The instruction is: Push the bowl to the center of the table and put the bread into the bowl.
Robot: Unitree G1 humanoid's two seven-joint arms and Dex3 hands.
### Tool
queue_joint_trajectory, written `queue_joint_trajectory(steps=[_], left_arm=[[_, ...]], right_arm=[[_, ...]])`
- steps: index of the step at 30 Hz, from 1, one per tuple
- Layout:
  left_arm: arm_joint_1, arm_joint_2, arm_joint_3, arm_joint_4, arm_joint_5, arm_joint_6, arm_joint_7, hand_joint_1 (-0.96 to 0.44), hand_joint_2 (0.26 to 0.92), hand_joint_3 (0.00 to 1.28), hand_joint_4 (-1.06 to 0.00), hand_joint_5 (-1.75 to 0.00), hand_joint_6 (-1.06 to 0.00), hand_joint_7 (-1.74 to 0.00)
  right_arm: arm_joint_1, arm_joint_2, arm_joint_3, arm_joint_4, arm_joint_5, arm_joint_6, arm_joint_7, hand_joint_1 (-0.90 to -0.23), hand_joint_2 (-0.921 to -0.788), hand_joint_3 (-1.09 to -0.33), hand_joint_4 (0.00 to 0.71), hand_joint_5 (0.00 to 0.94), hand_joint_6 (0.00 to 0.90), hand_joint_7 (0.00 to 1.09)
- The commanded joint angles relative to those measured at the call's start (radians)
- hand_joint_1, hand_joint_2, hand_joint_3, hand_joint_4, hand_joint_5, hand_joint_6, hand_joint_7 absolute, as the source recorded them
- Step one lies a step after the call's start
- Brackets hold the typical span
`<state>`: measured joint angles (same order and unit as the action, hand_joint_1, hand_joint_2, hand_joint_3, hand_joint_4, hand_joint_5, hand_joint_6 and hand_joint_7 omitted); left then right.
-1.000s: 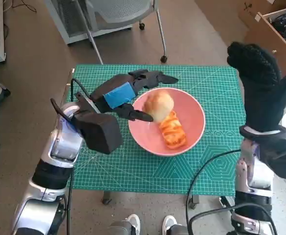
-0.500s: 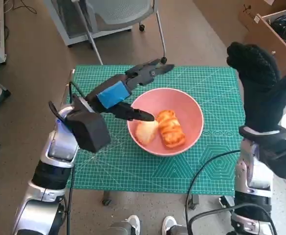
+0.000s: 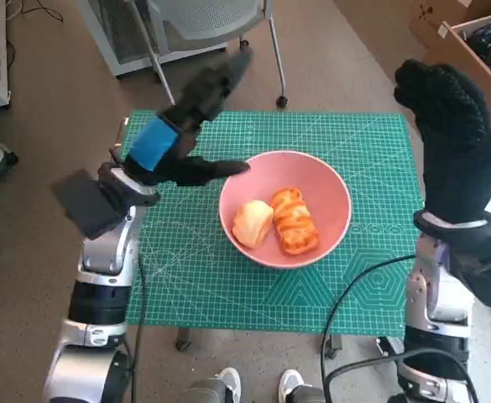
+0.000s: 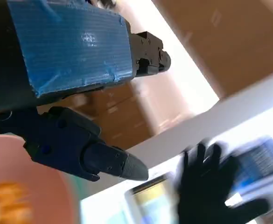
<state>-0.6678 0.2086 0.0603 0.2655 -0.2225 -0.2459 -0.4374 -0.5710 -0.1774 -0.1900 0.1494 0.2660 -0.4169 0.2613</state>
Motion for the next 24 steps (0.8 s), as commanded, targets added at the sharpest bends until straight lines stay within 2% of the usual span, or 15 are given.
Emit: queue_joint_trajectory(steps=[1, 9, 14, 19, 24], left_arm=[[0.03, -0.058, 0.027, -0.05, -0.044, -0.013, 0.045, -0.63, 0.921, 0.19, 0.0, 0.0, -0.01, -0.31], [0.044, -0.109, 0.041, -0.104, -0.065, -0.03, 0.087, -0.62, 0.921, 0.25, -0.01, -0.01, 0.0, -0.39], [0.045, -0.129, 0.052, -0.122, -0.092, -0.026, 0.099, -0.61, 0.921, 0.26, -0.08, -0.05, 0.0, -0.54], [0.045, -0.14, 0.056, -0.139, -0.102, -0.009, 0.116, -0.6, 0.92, 0.27, -0.1, -0.09, 0.0, -0.62], [0.046, -0.142, 0.056, -0.162, -0.102, 0.01, 0.135, -0.6, 0.916, 0.27, -0.02, -0.28, 0.0, -0.64]], right_arm=[[-0.006, -0.007, 0.003, 0.0, -0.02, 0.004, -0.01, -0.525, -0.921, -0.584, 0.388, 0.008, 0.19, 0.61], [-0.019, -0.008, 0.003, 0.011, -0.027, -0.007, -0.008, -0.531, -0.921, -0.578, 0.39, 0.006, 0.2, 0.59], [-0.03, -0.008, 0.004, 0.027, -0.04, -0.013, -0.011, -0.539, -0.921, -0.575, 0.39, 0.005, 0.204, 0.57], [-0.034, -0.01, 0.002, 0.035, -0.048, -0.016, -0.011, -0.541, -0.921, -0.572, 0.39, 0.004, 0.201, 0.56], [-0.032, -0.012, 0.004, 0.033, -0.048, -0.012, -0.011, -0.531, -0.921, -0.572, 0.385, 0.001, 0.2, 0.55]])
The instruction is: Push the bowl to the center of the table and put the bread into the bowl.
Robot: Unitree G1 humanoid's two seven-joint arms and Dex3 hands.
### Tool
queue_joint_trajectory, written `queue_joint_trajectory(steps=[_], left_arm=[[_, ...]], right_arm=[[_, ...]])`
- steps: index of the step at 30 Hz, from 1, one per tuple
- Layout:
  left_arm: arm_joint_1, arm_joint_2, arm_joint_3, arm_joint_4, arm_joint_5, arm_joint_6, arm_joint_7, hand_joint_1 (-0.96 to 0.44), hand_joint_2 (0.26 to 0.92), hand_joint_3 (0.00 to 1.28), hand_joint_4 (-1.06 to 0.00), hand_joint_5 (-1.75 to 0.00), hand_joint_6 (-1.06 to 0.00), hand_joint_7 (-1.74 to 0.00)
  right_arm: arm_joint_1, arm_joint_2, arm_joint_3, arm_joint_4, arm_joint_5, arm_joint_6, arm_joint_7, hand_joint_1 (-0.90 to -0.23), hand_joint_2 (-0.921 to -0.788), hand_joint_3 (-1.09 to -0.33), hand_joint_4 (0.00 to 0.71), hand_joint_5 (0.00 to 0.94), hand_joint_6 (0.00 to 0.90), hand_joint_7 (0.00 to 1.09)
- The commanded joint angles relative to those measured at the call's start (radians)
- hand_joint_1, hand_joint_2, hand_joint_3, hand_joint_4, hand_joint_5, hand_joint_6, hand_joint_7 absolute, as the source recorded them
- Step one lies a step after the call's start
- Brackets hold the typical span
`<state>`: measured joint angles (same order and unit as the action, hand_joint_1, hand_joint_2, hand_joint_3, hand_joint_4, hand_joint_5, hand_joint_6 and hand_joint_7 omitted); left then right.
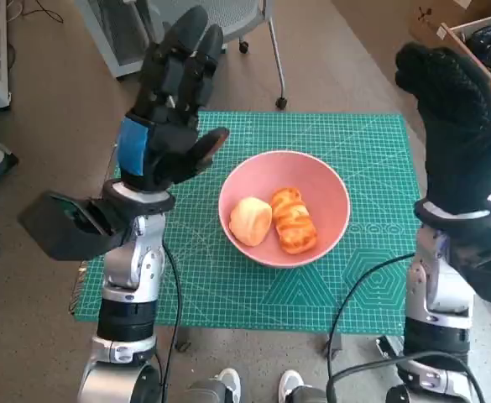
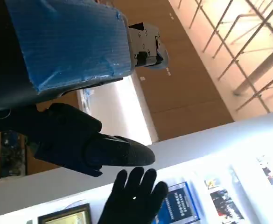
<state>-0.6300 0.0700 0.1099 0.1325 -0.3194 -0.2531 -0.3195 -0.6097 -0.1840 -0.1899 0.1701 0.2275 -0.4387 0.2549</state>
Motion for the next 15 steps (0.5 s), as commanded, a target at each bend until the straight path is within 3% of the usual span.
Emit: queue_joint_trajectory(steps=[1, 15], left_arm=[[0.009, -0.003, 0.006, -0.034, -0.003, 0.021, 0.021, -0.59, 0.916, 0.27, -0.01, -0.3, 0.0, -0.65], [0.01, -0.005, 0.009, -0.051, -0.007, 0.038, 0.037, -0.58, 0.918, 0.27, 0.0, -0.38, 0.0, -0.58]], right_arm=[[0.008, -0.006, 0.004, 0.011, -0.01, 0.011, -0.006, -0.528, -0.921, -0.573, 0.383, 0.001, 0.2, 0.55], [0.034, -0.018, -0.001, -0.034, -0.008, 0.05, -0.013, -0.525, -0.921, -0.575, 0.373, 0.0, 0.197, 0.53]])
